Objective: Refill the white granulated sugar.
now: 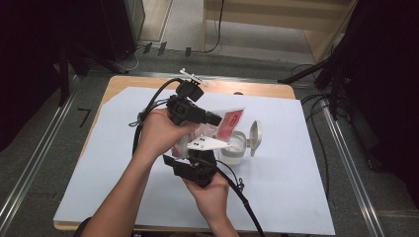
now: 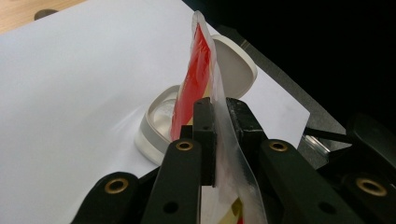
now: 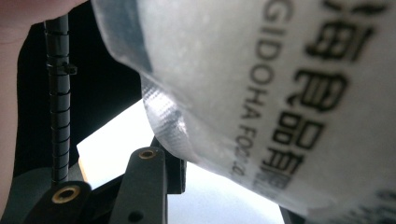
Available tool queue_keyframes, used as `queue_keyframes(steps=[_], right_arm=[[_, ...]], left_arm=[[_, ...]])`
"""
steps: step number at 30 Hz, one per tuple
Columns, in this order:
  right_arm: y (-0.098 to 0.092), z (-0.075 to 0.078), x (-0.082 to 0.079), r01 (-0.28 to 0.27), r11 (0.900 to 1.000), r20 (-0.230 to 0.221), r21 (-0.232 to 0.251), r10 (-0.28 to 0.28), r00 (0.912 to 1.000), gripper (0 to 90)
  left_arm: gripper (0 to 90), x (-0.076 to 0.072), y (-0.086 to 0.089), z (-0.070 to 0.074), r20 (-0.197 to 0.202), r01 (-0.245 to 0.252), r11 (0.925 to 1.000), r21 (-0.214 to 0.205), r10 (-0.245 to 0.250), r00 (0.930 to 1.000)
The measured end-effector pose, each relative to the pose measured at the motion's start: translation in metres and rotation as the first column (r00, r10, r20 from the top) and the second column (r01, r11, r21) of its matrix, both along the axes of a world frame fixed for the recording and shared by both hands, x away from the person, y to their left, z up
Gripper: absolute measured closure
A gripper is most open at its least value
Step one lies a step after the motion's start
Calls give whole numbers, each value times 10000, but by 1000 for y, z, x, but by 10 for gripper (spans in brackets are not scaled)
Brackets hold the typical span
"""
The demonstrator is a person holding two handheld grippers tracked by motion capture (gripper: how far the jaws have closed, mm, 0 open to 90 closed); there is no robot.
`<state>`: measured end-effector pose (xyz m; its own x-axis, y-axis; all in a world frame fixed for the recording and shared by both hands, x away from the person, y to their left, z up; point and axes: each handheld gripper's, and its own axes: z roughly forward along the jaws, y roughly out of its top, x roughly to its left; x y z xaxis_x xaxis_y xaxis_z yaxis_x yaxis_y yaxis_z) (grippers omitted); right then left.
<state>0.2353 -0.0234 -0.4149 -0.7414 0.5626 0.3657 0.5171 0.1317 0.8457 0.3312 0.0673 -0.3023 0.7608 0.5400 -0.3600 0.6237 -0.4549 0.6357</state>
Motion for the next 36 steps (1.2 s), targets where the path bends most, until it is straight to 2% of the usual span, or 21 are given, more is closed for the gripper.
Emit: queue_keyframes(steps=[4, 6, 15, 36], right_arm=[[0, 0, -1, 117, 9999, -7, 103, -117, 9999, 641], [0, 0, -2, 140, 9998, 0, 137, -140, 9999, 641], [-1, 1, -3, 174, 9995, -64, 276, -172, 9998, 642], [-2, 1, -4, 196, 9991, -67, 364, -193, 9998, 642]], left_arm=[[835, -1, -1, 0, -5, -5, 9999, -109, 5, 10000], [835, -2, -2, 1, 34, 69, 10000, 30, -69, 10000], [834, -3, -4, 2, 90, 65, 10000, 2, -65, 9999], [834, -6, -7, 2, 106, 54, 10000, -55, -53, 9999]])
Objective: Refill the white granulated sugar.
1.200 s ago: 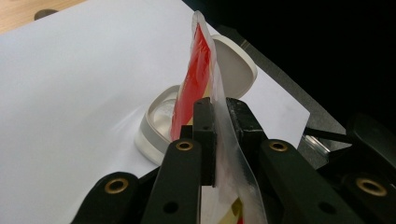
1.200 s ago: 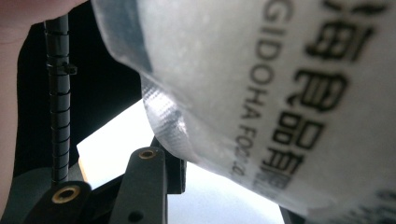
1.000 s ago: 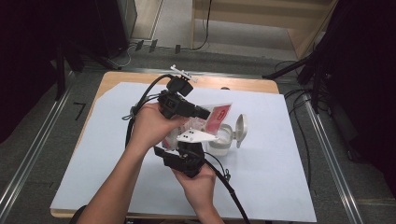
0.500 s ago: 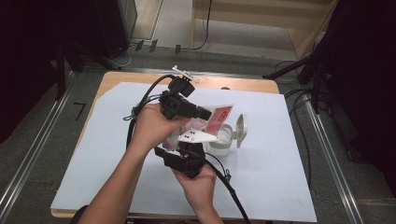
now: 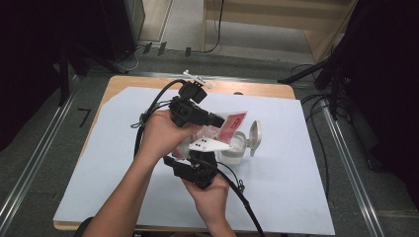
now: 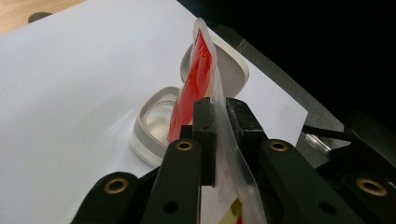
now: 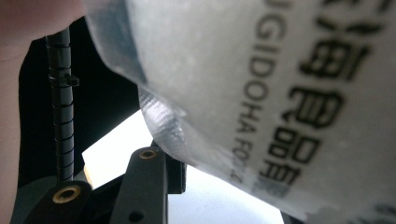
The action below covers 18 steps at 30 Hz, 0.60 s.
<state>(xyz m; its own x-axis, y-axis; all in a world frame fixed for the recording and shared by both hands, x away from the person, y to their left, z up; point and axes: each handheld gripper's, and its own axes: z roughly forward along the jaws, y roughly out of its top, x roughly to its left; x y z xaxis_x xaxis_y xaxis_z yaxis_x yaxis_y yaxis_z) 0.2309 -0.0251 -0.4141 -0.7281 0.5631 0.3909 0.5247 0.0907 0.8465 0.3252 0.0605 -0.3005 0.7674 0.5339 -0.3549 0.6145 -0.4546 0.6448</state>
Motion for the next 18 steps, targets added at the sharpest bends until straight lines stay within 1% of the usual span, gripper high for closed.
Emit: queue_keyframes(steps=[5, 8, 12, 18], right_arm=[[0, 0, 0, -7, 10000, 7, -12, 7, 10000, 643], [0, 0, 0, -6, 10000, 22, -20, 6, 10000, 643], [0, 0, 0, -35, 10000, 58, -49, 35, 10000, 643], [0, 0, 0, -29, 10000, 61, -63, 29, 10000, 643]], left_arm=[[834, 0, 0, 1, 37, 31, 10000, 82, -32, 10000], [834, -1, 0, 0, 37, 25, 10000, 25, -25, 10000], [834, -1, 1, 1, 67, 53, 10000, 83, -54, 10000], [835, -1, 0, 1, 79, 67, 10000, 49, -68, 9999]])
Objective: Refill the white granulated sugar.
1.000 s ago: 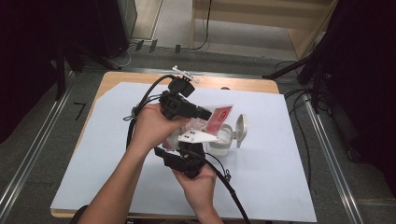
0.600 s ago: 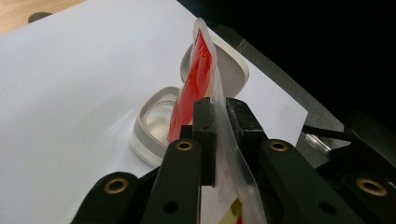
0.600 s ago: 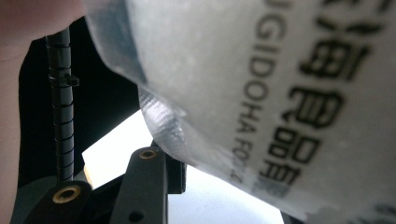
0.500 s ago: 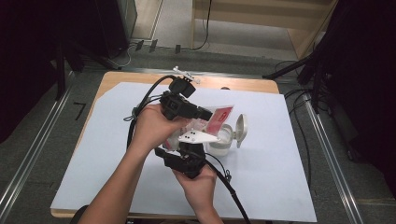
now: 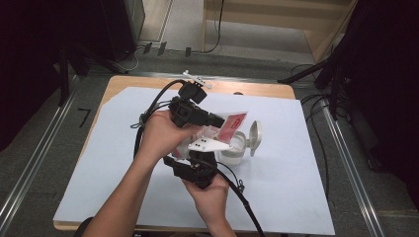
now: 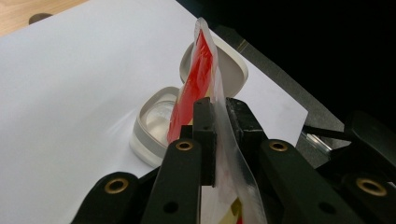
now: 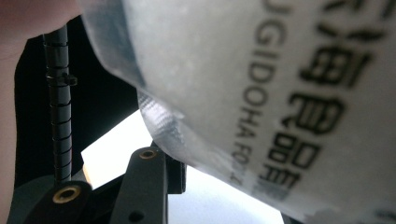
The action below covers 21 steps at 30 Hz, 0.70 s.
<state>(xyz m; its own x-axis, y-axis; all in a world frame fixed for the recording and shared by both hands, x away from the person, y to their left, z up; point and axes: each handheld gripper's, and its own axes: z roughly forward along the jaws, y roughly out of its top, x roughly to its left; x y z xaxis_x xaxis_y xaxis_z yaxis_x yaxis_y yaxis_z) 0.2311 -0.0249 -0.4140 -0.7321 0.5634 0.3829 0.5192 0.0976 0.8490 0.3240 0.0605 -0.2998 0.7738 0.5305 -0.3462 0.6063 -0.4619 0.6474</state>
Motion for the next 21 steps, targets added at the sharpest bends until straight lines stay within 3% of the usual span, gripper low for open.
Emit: queue_keyframes(steps=[21], right_arm=[[0, 0, -1, 12, 10000, 14, -21, -12, 10000, 643]], left_arm=[[835, -1, 0, 1, -6, 13, 10000, 22, -13, 10000]])
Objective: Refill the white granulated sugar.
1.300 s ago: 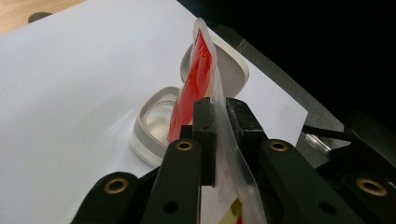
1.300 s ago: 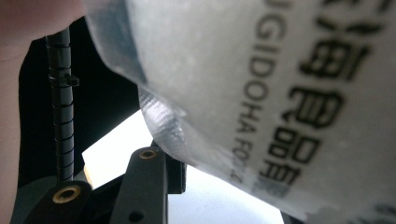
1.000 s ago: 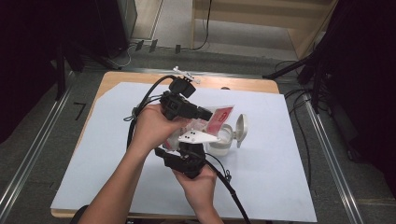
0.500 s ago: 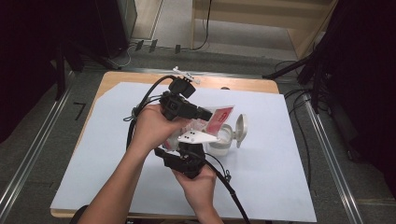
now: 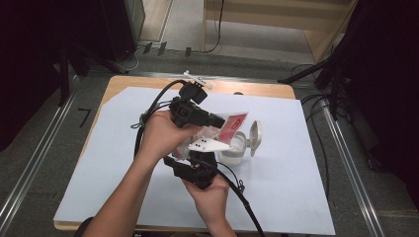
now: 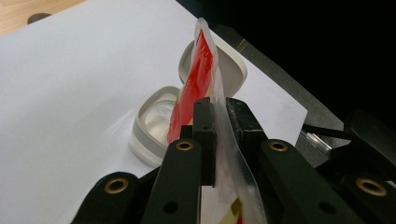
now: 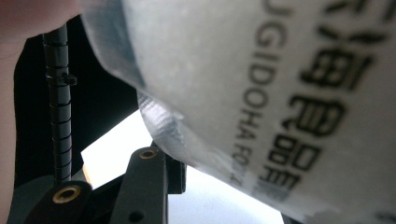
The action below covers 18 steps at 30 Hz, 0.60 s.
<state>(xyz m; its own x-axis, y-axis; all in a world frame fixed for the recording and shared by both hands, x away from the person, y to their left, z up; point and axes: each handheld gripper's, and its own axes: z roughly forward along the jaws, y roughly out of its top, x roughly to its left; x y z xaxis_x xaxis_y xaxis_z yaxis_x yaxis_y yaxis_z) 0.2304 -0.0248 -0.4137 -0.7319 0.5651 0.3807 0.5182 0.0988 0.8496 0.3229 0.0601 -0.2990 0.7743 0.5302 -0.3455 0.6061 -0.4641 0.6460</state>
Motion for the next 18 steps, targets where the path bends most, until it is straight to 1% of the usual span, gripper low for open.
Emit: queue_keyframes(steps=[10, 18], right_arm=[[0, 0, -1, 14, 10000, 9, 49, -14, 10000, 643], [0, 0, -1, 11, 10000, -6, 29, -11, 10000, 643]], left_arm=[[835, 0, -1, 0, 68, 58, 10000, 22, -58, 10000], [835, 0, -1, 0, 8, 82, 10000, 43, -82, 10000]])
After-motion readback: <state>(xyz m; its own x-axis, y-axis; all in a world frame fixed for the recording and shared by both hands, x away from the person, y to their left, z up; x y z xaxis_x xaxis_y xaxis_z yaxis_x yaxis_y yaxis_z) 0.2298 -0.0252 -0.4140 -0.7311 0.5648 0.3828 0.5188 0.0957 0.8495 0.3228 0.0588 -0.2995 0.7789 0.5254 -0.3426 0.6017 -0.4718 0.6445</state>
